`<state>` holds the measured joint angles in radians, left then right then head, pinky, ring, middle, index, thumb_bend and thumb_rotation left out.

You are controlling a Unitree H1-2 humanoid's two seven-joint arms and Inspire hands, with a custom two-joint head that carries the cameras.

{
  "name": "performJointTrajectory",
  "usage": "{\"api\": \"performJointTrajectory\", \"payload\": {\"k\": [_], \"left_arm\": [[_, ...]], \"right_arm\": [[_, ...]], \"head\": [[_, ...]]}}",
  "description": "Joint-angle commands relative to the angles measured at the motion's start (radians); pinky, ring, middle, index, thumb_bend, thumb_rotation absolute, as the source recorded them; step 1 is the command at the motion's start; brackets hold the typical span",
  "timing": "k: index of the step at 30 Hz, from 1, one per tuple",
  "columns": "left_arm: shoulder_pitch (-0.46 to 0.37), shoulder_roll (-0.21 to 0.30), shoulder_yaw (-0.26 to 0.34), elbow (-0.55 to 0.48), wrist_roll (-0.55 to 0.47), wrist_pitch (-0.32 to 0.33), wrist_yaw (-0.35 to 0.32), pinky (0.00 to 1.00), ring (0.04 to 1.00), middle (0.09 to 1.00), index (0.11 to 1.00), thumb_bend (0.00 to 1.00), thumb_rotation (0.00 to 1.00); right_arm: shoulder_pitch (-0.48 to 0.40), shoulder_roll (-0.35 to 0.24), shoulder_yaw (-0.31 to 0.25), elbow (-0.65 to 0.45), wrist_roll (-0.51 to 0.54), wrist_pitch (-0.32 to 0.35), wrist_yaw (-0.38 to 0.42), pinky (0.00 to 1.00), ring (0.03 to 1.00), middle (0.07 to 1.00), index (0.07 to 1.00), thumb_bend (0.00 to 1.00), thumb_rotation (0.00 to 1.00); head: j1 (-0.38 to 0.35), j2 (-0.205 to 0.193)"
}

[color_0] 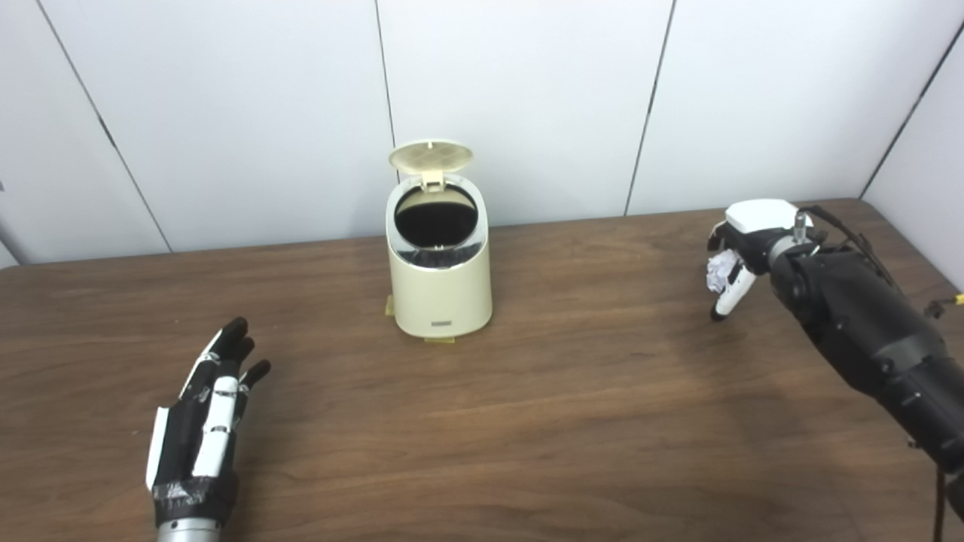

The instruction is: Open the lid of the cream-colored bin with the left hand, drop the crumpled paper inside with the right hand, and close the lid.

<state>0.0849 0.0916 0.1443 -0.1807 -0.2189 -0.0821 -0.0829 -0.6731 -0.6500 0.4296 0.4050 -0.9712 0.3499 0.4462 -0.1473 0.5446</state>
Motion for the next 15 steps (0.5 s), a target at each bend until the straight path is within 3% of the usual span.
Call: {"api": "performJointTrajectory", "payload": {"k": [1,9,15], "left_arm": [[-0.003,0.001,-0.002,-0.034,0.005,-0.018,0.003,0.88,0.957,0.948,0.904,0.17,0.6],[0.0,0.002,0.001,-0.04,0.014,-0.023,0.008,0.85,0.945,0.948,0.899,0.16,0.59],[0.004,-0.003,0.0,-0.047,0.001,-0.016,0.009,0.88,0.955,0.95,0.899,0.17,0.57]], "right_arm": [[-0.049,-0.042,-0.007,-0.006,-0.02,0.001,-0.003,0.51,0.688,0.805,0.783,0.96,0.3],[-0.039,-0.051,-0.015,-0.001,-0.001,-0.022,-0.005,0.45,0.592,0.718,0.749,0.95,0.24],[-0.028,-0.049,-0.033,-0.011,0.019,-0.034,-0.018,0.48,0.623,0.745,0.772,0.96,0.25]], "head": [[0.005,0.002],[0.008,0.004],[0.014,0.007]]}}
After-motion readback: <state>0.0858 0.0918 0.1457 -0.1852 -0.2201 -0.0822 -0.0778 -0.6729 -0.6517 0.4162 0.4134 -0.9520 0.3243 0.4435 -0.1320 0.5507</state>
